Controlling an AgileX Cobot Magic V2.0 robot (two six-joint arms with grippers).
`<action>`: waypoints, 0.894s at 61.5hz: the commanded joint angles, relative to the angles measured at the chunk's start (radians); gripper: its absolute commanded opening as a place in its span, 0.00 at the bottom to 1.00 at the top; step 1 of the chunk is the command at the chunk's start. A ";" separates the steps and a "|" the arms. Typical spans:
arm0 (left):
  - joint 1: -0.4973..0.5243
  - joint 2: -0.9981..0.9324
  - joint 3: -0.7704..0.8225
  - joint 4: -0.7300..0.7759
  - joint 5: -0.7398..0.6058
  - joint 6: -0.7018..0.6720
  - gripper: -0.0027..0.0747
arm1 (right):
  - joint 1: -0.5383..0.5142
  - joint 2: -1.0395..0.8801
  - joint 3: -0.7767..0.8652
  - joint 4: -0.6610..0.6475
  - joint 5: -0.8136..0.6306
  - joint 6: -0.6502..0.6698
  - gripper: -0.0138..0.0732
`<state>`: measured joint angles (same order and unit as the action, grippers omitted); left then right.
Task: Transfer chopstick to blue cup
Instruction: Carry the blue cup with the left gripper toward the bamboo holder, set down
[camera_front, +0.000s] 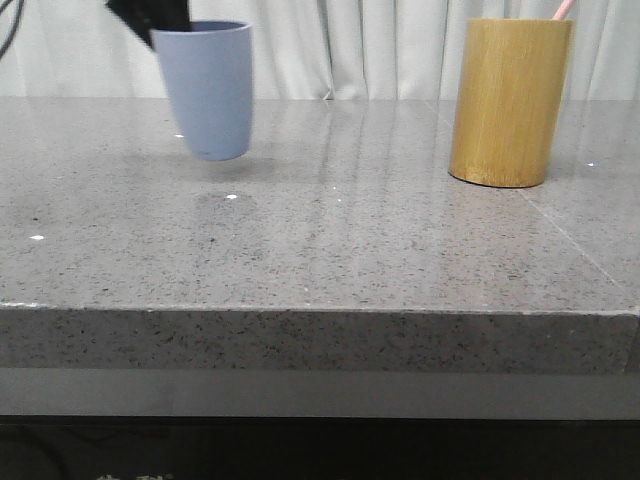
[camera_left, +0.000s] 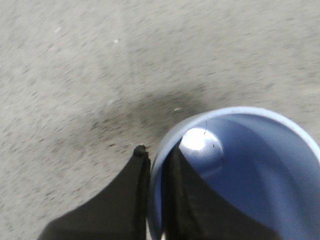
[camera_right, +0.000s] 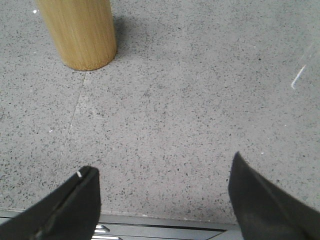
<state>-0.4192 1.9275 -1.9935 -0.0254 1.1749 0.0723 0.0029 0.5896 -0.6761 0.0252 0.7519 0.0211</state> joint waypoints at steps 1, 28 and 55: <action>-0.039 -0.050 -0.059 -0.014 -0.030 -0.004 0.01 | -0.001 0.008 -0.034 0.001 -0.061 -0.010 0.79; -0.144 0.076 -0.228 -0.015 0.031 -0.004 0.01 | -0.001 0.008 -0.024 0.001 -0.064 -0.010 0.79; -0.152 0.123 -0.266 -0.018 0.077 -0.004 0.04 | -0.001 0.008 -0.024 0.001 -0.067 -0.010 0.79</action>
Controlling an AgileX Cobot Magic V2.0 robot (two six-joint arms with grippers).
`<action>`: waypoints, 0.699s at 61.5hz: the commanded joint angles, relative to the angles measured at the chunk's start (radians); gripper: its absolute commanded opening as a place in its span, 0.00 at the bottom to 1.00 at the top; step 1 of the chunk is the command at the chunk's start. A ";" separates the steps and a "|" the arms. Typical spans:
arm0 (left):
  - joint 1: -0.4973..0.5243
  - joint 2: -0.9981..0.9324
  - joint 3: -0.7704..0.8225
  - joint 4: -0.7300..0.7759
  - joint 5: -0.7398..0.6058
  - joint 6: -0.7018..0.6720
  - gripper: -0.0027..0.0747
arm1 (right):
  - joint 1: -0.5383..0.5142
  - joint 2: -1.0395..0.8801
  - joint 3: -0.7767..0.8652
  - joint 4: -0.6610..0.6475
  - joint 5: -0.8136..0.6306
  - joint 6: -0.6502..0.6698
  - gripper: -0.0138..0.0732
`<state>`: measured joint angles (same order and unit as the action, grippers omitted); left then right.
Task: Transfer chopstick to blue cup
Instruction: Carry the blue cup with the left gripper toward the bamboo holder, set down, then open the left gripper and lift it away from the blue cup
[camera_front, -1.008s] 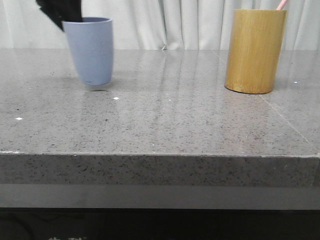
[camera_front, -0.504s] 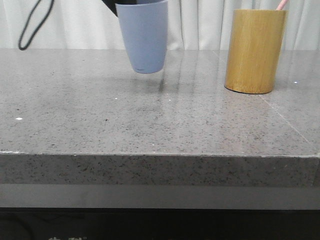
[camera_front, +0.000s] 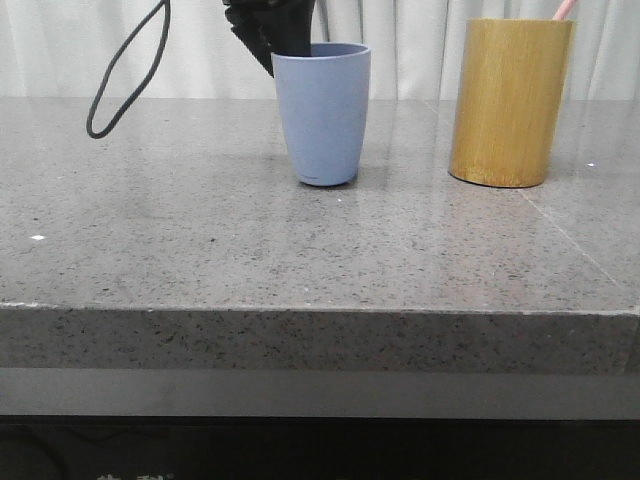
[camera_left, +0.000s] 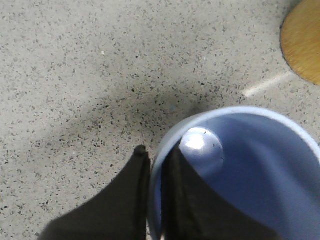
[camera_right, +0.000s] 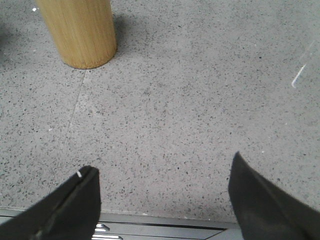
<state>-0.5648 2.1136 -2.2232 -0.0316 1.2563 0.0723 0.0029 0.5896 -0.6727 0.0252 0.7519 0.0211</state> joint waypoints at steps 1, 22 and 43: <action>-0.006 -0.063 -0.036 -0.011 -0.004 -0.004 0.05 | -0.001 0.008 -0.027 0.001 -0.067 -0.010 0.79; -0.006 -0.065 -0.036 -0.013 -0.004 -0.004 0.54 | -0.001 0.008 -0.027 0.001 -0.072 -0.010 0.79; -0.004 -0.191 -0.036 -0.016 -0.012 -0.004 0.51 | -0.001 0.034 -0.057 0.088 -0.133 -0.010 0.79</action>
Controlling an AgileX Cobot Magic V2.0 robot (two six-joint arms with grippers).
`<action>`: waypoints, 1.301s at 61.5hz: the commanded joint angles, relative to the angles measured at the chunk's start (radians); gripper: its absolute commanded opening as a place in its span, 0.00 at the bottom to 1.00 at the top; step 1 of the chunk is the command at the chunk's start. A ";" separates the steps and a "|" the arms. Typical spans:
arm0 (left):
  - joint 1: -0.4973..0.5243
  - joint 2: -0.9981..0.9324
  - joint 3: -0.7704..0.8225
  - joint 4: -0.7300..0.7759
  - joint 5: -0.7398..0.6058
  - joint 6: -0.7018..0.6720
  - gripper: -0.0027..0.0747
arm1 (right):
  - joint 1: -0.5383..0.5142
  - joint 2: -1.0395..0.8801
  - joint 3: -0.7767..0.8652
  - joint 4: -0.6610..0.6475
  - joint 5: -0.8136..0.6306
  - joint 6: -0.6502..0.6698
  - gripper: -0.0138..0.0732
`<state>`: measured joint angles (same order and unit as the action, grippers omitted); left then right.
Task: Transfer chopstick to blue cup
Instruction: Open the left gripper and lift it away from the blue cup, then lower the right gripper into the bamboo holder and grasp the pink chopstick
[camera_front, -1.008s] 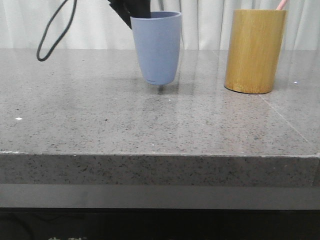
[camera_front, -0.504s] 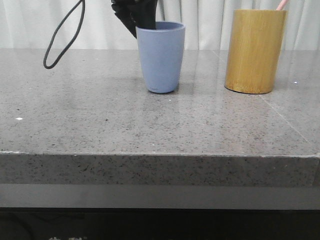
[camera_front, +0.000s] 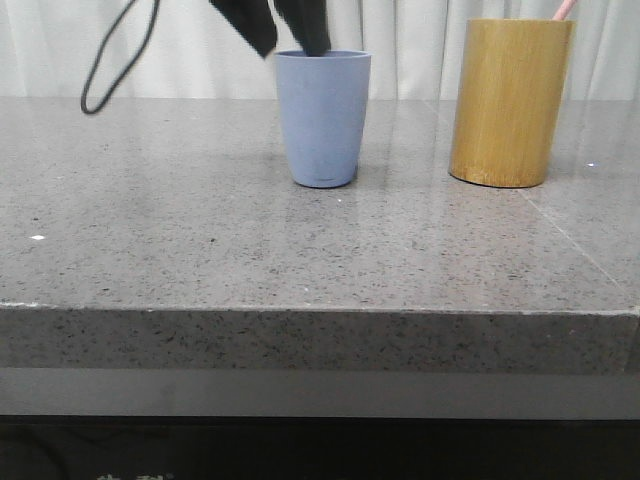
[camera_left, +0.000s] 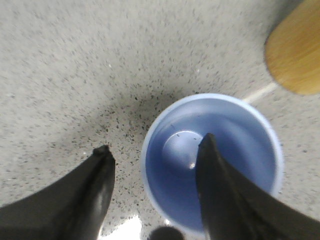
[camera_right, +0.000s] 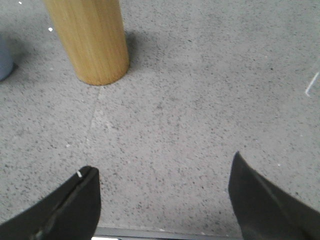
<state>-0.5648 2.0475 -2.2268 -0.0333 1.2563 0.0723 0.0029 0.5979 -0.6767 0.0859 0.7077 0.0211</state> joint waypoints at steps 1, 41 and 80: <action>-0.004 -0.133 -0.033 -0.014 -0.013 -0.004 0.51 | -0.001 0.031 -0.057 0.029 -0.089 -0.010 0.79; 0.082 -0.690 0.489 -0.047 -0.181 -0.005 0.51 | 0.000 0.473 -0.469 0.374 -0.031 -0.149 0.79; 0.087 -1.240 1.109 -0.054 -0.344 -0.005 0.51 | 0.000 0.843 -0.802 0.357 0.100 -0.235 0.56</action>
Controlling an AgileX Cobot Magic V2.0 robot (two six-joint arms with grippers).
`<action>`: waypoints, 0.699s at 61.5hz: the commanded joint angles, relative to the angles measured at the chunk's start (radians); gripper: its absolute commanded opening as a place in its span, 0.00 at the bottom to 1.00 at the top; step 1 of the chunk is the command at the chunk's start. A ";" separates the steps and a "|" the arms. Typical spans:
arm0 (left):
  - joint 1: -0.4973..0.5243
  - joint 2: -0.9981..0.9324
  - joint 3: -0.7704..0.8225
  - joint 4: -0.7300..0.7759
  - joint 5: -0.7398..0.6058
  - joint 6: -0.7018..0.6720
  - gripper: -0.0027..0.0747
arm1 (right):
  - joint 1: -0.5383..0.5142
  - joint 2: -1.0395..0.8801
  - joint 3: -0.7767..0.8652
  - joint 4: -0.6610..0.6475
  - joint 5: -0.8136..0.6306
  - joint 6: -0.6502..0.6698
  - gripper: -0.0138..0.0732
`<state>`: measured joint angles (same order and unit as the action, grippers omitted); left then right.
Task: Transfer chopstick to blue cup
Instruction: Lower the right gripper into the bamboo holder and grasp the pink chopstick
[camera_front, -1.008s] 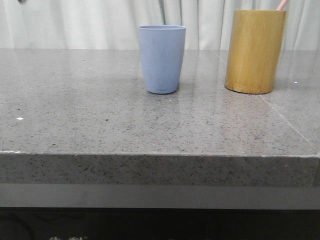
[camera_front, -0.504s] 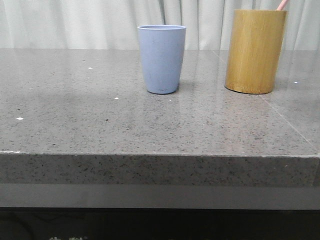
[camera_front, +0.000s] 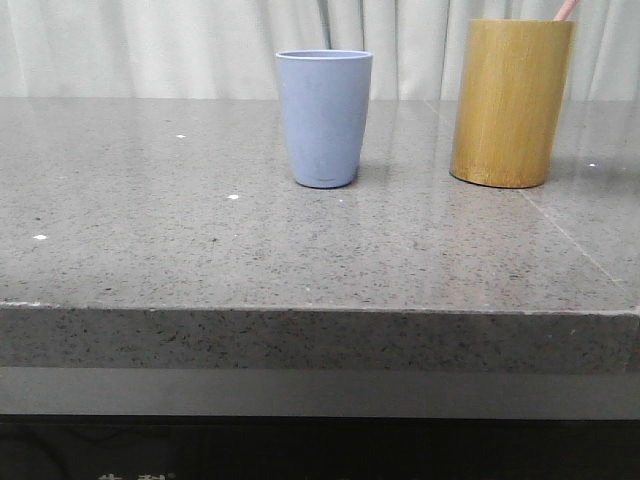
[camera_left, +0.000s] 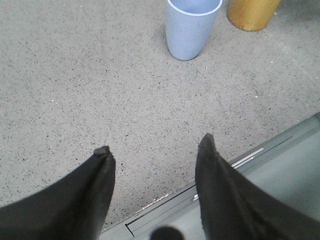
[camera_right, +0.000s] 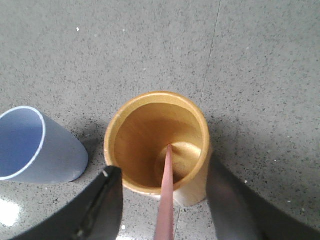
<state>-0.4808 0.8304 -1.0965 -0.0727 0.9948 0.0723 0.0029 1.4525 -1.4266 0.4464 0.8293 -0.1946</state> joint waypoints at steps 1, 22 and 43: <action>0.003 -0.023 -0.021 -0.014 -0.082 -0.005 0.51 | 0.000 -0.010 -0.055 -0.006 -0.017 -0.019 0.55; 0.003 -0.017 -0.021 -0.014 -0.091 -0.005 0.51 | 0.000 -0.006 -0.059 -0.025 -0.017 -0.027 0.14; 0.003 -0.017 -0.021 -0.014 -0.099 -0.005 0.51 | 0.000 -0.012 -0.267 -0.099 0.126 -0.039 0.08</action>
<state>-0.4808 0.8132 -1.0906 -0.0732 0.9713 0.0723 0.0029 1.4828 -1.5969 0.3560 0.9554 -0.2179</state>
